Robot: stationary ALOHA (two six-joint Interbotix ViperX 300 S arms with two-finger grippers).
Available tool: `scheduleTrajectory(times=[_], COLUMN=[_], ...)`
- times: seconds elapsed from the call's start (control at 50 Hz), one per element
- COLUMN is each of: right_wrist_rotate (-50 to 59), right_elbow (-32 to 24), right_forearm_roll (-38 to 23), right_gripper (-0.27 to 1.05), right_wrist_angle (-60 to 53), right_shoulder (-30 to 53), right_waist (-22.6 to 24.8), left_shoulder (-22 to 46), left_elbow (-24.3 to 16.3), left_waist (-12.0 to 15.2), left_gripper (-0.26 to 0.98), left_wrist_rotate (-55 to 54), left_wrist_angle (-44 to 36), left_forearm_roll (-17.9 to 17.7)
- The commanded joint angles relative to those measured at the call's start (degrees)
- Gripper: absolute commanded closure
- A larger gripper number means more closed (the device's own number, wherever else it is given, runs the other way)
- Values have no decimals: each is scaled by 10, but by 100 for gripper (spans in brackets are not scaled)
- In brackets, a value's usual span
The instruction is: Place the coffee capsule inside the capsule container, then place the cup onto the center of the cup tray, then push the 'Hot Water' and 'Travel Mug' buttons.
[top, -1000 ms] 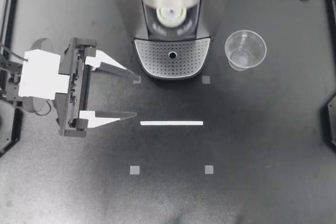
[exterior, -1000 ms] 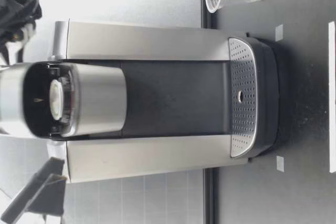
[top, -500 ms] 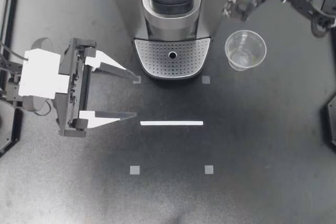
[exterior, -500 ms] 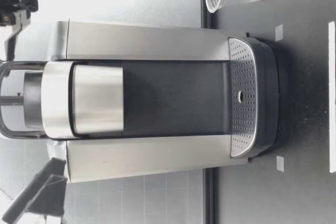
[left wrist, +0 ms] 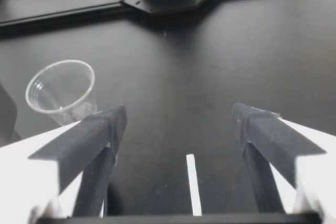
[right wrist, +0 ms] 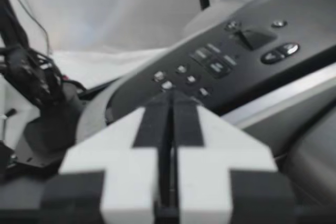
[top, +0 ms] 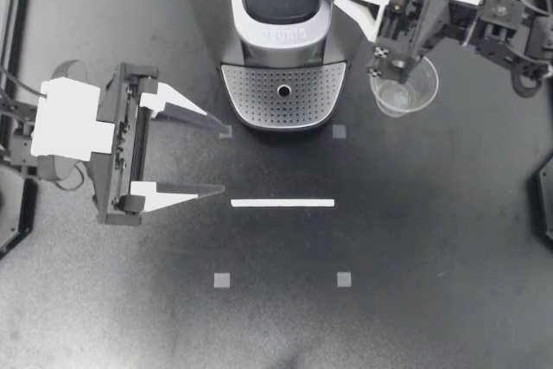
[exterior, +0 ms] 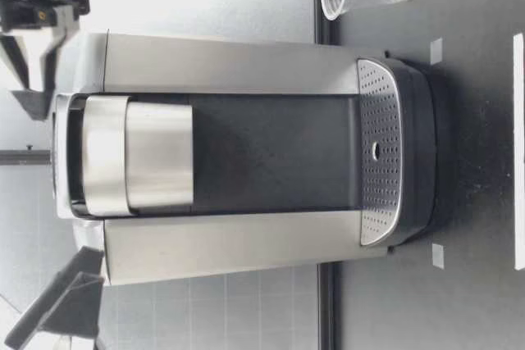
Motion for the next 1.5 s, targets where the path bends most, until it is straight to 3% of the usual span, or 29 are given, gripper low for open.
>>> scheduleTrajectory(times=[0.0, 0.16, 0.4, 0.62, 0.84, 1.22, 1.48], right_wrist_rotate=[2, 11, 111, 214, 262, 263, 261], right_elbow=[-2, 54, 223, 303, 331, 327, 310], right_forearm_roll=[1, 22, 105, 107, 106, 106, 105], right_gripper=[68, 68, 68, 67, 60, 29, 27], right_wrist_angle=[-3, 18, 117, 128, 142, 134, 127], right_shoulder=[-26, -101, -218, -236, -194, -127, -87], right_waist=[3, -2, -49, -74, -99, -120, -121], left_shoulder=[-4, -3, -1, 6, 20, 42, 42], left_elbow=[-6, -4, 5, 5, 4, 7, 8], left_waist=[0, 0, 0, 0, 0, 0, 0], left_gripper=[-3, -3, -3, -3, -3, -3, -3], left_wrist_rotate=[-1, -1, -1, -1, -1, -1, -1], left_wrist_angle=[-4, -8, -12, -12, -16, -24, -25], left_forearm_roll=[-2, -4, -8, -9, -9, -10, -10])
